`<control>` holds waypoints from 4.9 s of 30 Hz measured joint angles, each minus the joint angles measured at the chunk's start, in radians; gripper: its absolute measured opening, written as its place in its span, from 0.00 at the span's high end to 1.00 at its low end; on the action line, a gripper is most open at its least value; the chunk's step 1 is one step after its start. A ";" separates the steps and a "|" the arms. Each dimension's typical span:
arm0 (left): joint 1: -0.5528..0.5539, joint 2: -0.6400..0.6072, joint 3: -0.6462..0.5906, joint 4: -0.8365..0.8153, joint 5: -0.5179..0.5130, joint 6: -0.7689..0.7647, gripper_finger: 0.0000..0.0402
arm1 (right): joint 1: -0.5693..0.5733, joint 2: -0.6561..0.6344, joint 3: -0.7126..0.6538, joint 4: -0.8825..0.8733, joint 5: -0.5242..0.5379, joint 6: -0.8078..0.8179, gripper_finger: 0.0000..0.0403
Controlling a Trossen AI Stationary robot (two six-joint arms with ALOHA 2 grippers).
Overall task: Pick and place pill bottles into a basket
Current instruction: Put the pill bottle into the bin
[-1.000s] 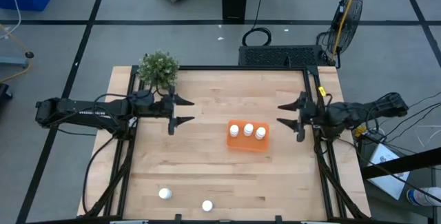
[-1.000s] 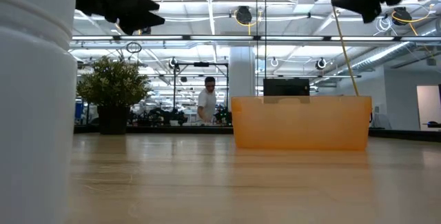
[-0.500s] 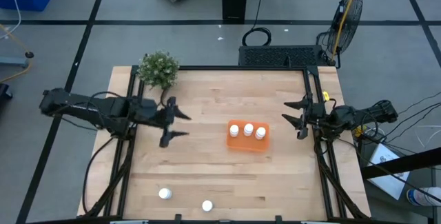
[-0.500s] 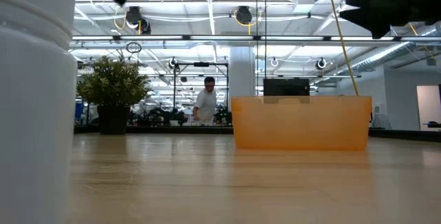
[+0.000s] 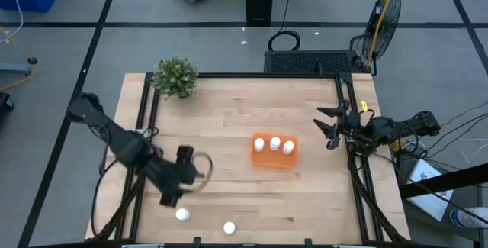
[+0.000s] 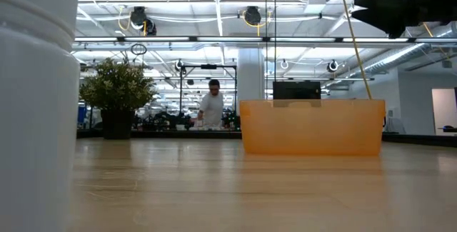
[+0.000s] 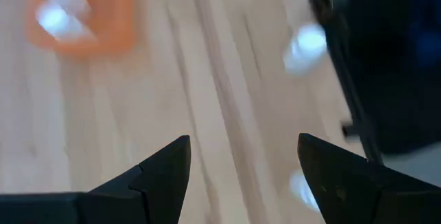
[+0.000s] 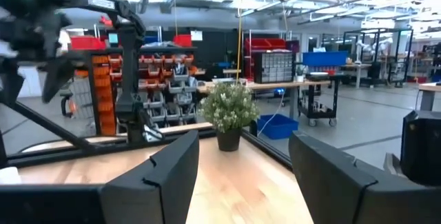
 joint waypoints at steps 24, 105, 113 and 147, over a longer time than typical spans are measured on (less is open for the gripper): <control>-0.211 0.418 0.085 -0.073 0.183 -0.520 0.32 | 0.001 0.027 -0.034 -0.006 -0.065 0.048 0.46; -0.232 0.491 -0.032 -0.021 0.207 -0.548 0.41 | 0.001 0.026 -0.034 -0.008 -0.110 0.070 0.46; -0.213 0.489 -0.029 -0.021 0.213 -0.499 0.59 | 0.001 0.026 -0.034 -0.008 -0.110 0.073 0.47; 0.409 0.313 0.415 -0.041 -0.052 0.364 0.59 | 0.001 0.085 -0.034 -0.007 -0.109 0.107 0.47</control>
